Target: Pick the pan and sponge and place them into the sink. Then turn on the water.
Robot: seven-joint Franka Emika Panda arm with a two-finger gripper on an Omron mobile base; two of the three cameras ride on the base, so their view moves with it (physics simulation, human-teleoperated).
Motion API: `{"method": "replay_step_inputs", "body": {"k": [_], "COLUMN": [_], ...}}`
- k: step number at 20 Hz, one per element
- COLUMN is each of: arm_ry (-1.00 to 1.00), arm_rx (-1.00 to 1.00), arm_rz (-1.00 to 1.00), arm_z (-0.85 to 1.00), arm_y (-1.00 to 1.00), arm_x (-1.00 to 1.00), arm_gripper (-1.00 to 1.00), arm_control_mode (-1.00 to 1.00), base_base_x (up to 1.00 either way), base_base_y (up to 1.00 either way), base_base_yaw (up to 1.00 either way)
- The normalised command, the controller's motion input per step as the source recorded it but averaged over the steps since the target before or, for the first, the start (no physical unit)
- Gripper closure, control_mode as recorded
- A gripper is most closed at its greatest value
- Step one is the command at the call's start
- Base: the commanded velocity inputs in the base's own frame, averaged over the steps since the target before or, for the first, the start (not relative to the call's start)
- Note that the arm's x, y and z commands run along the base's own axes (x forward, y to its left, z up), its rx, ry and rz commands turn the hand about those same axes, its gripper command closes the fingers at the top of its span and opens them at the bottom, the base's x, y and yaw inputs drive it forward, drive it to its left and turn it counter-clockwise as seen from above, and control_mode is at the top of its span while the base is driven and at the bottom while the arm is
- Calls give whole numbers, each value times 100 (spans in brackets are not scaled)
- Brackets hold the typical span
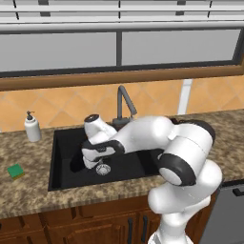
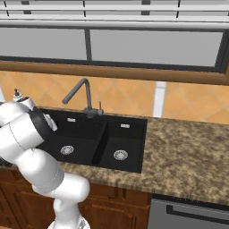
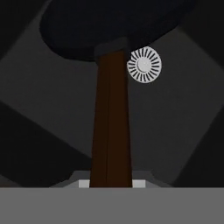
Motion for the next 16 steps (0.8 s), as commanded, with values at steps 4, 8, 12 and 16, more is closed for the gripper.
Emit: {"method": "replay_step_inputs", "body": {"k": [4, 8, 12, 16], "arm_ry": [-15, -2, -1, -1], "arm_rx": [6, 11, 10, 1], "arm_rz": [2, 2, 3, 2], "arm_z": [-56, -43, -31, -30], "arm_y": [-26, -32, -25, -8], "arm_x": [13, 28, 43, 48], "arm_gripper": [100, 100, 100, 100], "arm_control_mode": [-100, -100, -100, -100], "base_base_x": [0, 0, 0, 0], "base_base_y": [0, 0, 0, 0], "base_base_yaw": [0, 0, 0, 0]}}
